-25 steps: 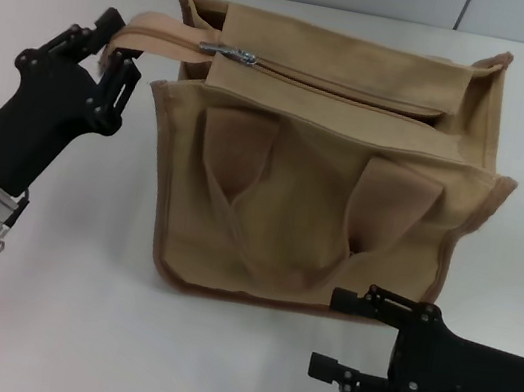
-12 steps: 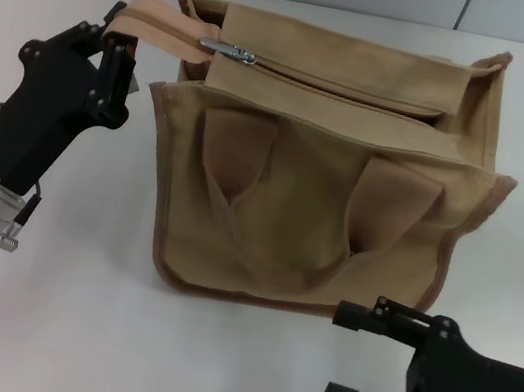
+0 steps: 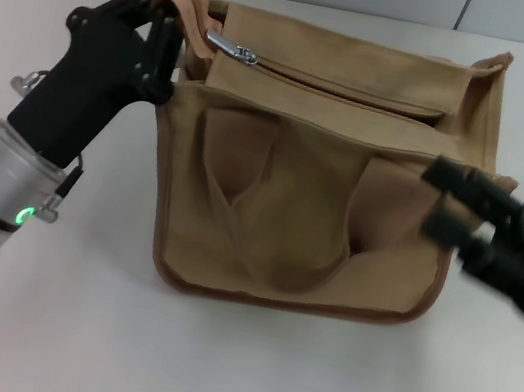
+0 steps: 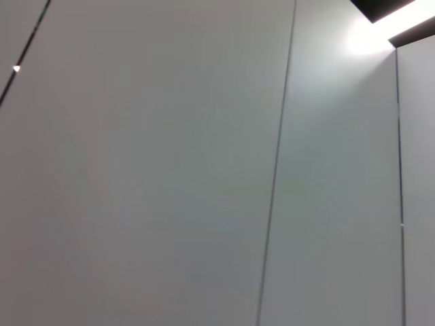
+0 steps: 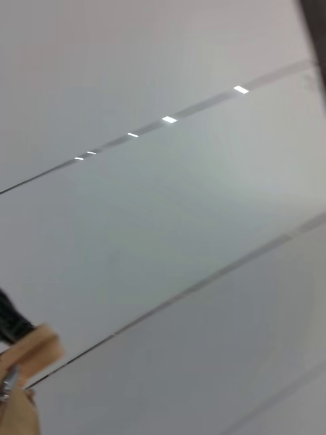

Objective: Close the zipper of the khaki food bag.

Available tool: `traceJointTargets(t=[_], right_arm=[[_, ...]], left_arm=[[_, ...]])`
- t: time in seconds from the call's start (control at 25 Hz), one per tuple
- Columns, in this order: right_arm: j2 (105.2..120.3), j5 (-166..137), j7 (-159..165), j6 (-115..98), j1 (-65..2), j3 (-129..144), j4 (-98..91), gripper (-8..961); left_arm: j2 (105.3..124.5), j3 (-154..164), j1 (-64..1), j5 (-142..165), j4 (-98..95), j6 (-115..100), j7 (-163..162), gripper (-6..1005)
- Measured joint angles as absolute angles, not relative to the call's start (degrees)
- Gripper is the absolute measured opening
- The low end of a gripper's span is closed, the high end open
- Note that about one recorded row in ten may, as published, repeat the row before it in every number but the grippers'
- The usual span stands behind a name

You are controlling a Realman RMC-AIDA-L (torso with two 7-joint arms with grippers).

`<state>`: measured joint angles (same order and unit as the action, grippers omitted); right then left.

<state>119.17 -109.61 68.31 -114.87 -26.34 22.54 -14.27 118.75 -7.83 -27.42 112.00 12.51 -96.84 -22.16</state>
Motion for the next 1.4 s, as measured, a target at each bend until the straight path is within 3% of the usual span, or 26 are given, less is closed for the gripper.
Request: traceJointTargets(t=[0.4, 0.92, 1.4], right_arm=[[118.99, -107.5, 95.2, -113.1, -32.5, 22.9, -20.9, 774], [119.26, -107.3, 87.8, -116.7, -30.4, 22.9, -18.0, 770], [119.10, -109.0, 88.2, -117.9, -28.0, 23.8, -17.7, 767]], left_arm=[[118.56, -8.4, -32.1, 114.8, 12.3, -97.7, -27.3, 32], [118.30, -8.5, -37.6, 117.6, 10.1, -98.8, -32.1, 37], [118.35, -7.8, -42.1, 124.5, -5.2, -102.2, -62.5, 42]])
